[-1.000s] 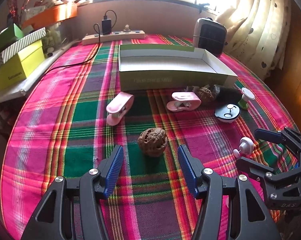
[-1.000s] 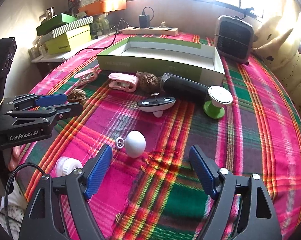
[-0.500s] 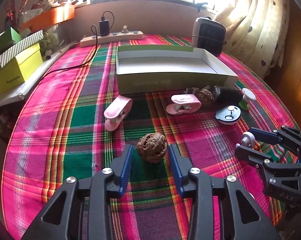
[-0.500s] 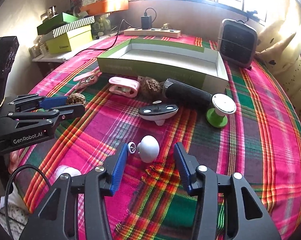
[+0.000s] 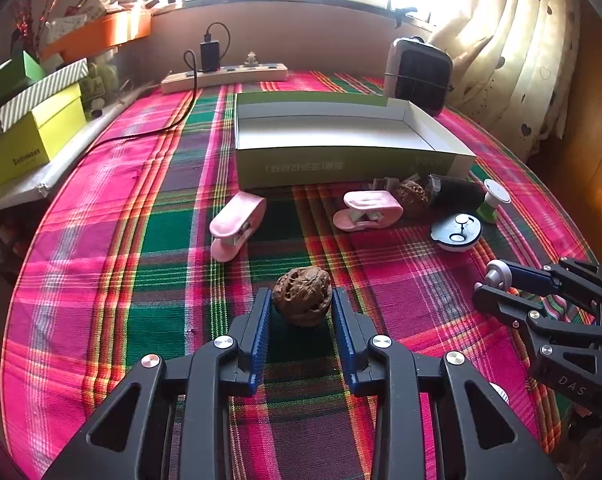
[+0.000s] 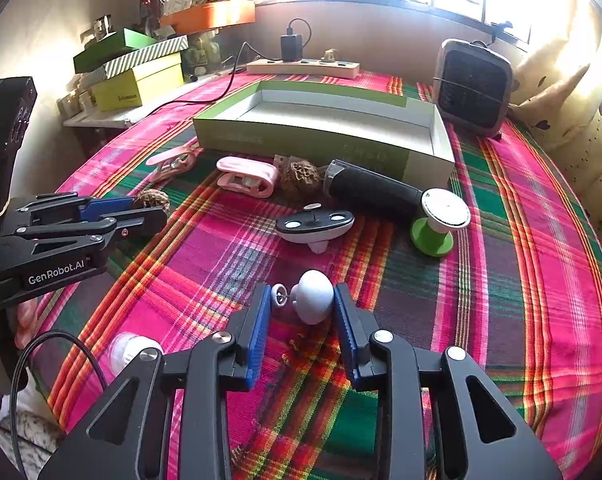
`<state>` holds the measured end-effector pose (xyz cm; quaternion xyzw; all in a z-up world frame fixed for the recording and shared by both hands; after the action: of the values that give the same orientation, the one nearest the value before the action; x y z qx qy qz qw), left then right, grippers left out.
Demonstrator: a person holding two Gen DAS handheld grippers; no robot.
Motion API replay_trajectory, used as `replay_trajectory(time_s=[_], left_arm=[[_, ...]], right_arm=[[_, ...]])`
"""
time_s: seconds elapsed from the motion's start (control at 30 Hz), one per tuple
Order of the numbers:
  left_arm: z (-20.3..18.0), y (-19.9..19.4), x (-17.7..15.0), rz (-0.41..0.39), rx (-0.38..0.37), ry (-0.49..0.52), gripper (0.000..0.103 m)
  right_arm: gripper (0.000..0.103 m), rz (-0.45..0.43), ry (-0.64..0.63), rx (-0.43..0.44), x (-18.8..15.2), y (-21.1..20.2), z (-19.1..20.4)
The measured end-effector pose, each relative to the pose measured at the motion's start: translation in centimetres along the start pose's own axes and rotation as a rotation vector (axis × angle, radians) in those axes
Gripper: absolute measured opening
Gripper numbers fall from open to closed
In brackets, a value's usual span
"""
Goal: Organize objects
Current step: 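Grasp the walnut with the left gripper while the right gripper grasps the white ball knob, then carry the walnut and white ball knob over the white box with both grippers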
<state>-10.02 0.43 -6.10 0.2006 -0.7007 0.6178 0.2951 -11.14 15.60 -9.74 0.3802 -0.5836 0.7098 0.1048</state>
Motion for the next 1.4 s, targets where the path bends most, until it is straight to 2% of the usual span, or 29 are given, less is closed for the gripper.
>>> replay_trajectory(time_s=[0.37, 0.83, 1.23, 1.4], left_arm=[[0.0, -0.6, 1.2, -0.02, -0.013, -0.001, 0.028], [0.2, -1.6, 6.9, -0.093, -0.03, 0.003, 0.028], [0.6, 0.9, 11.0, -0.084, -0.052, -0.014, 0.028], [1.7, 2.8, 12.5, -0.067, -0.034, -0.026, 0.028]], right_arm=[[0.033, -0.03, 0.014, 0.004, 0.8, -0.7, -0.3], [0.033, -0.111, 0.009, -0.031, 5.3, -2.2, -2.3], [0.033, -0.131, 0.009, -0.07, 10.4, -0.7, -5.0], [0.033, -0.126, 0.011, -0.082, 12.1, 0.7, -6.2]])
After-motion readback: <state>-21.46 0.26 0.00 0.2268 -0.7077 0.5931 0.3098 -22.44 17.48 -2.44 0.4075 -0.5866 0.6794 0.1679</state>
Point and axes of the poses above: each gripper's, at about its wrist camera, not at the fingertips, and y roughly the way its jaws point, z to its left, x to its top, the point moved 9 cm from there along y, roughly the way its jaws point, and after that the axes turned 1 degree about x, right-handed, at the moved point
